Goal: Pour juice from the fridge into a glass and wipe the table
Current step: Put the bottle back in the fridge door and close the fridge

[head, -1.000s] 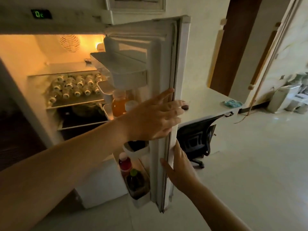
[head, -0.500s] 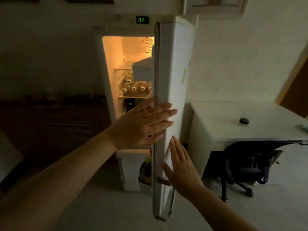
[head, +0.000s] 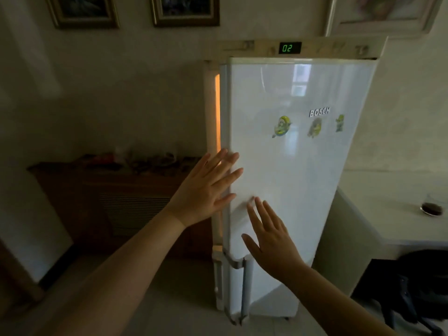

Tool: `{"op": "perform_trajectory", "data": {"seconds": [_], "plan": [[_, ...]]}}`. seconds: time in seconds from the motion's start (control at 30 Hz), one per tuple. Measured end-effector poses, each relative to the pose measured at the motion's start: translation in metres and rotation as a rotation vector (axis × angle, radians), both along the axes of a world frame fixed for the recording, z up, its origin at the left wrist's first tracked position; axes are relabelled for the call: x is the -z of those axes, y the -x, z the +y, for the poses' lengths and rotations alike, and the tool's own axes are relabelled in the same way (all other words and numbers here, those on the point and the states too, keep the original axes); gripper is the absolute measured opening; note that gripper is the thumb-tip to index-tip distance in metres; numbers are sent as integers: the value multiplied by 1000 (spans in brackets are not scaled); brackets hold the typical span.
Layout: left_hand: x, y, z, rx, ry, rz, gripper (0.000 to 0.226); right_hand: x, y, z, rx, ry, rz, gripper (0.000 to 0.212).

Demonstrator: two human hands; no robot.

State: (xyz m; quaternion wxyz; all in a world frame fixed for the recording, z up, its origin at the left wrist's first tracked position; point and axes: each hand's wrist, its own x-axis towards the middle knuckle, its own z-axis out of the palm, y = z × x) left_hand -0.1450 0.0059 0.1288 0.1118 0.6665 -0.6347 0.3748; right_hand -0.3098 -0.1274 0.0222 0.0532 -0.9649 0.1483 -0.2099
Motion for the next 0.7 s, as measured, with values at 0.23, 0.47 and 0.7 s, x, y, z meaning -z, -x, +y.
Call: {"op": "perform_trajectory", "data": {"seconds": [0.23, 0.47, 0.7], "plan": [[4, -84, -30, -83, -93, 174, 68, -8, -85, -40, 60, 133, 88, 67], [10, -161, -94, -311, -102, 117, 68, -24, -157, -101, 88, 282, 120, 64], [25, -209, -140, -395, -34, 167, 61, -15, -193, -156, 113, 291, 54, 65]]}}
